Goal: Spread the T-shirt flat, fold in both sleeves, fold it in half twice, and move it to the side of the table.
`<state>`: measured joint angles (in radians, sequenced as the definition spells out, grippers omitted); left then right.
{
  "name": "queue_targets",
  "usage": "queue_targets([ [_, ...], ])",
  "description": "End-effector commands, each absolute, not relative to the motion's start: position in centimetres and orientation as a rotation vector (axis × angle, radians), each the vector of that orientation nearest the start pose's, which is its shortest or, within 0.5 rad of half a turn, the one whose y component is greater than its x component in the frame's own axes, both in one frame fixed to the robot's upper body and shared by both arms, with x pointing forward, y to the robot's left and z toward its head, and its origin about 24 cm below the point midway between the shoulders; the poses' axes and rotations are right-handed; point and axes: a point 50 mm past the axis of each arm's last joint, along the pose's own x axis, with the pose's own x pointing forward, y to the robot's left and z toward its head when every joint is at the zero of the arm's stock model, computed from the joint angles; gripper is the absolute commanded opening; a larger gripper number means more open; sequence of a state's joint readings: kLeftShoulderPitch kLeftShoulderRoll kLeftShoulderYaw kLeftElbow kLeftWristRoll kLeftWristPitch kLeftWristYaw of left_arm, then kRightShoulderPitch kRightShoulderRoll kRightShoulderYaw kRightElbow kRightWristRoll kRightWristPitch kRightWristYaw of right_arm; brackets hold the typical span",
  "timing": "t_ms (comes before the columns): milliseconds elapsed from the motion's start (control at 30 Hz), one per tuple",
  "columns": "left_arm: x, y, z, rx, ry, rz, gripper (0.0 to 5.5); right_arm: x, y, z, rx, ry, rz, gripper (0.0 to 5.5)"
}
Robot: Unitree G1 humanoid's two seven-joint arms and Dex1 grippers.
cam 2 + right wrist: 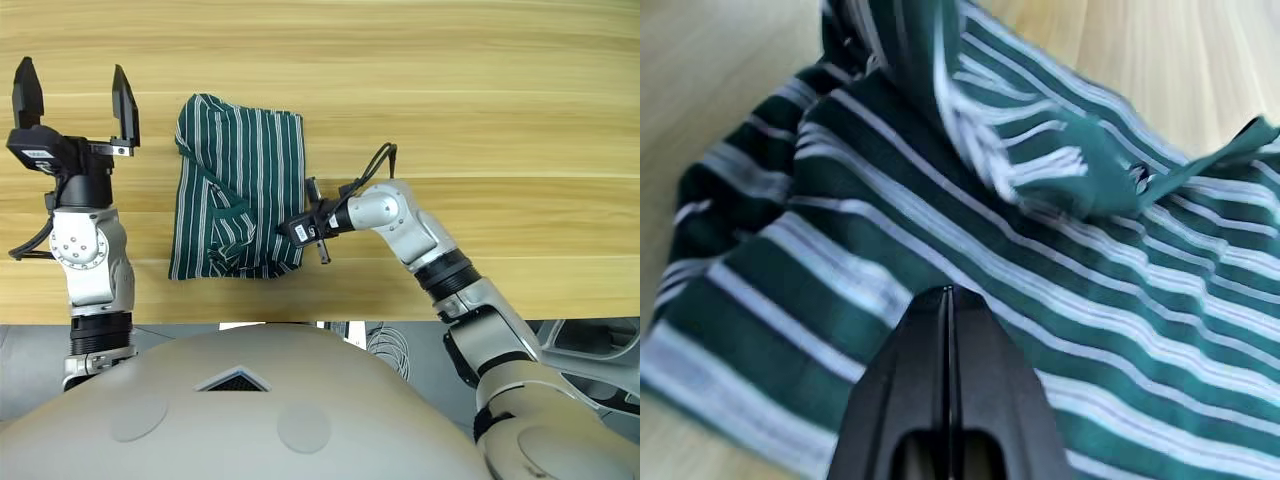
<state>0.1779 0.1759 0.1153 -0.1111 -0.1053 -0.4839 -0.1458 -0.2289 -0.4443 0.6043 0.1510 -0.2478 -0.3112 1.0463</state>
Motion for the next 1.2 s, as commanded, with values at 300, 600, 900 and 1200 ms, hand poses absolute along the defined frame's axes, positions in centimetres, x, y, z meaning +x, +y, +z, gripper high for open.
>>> queue_targets([
  [300,20.7,19.6,8.0,0.146,-0.415,-0.063,4.98,21.6,-5.3,1.9,-0.857,0.053,1.687,0.04],
  [600,20.7,19.1,7.5,0.134,-0.401,-0.075,4.98,21.2,-2.4,1.6,-0.820,0.023,1.697,0.04],
  [900,20.6,19.1,7.3,0.129,-0.393,-0.078,4.98,20.6,2.3,2.2,-0.764,-0.085,1.674,0.04],
  [1200,20.7,19.0,7.1,0.118,-0.384,-0.090,4.98,19.1,3.4,0.3,-0.789,-0.025,1.732,0.04],
])
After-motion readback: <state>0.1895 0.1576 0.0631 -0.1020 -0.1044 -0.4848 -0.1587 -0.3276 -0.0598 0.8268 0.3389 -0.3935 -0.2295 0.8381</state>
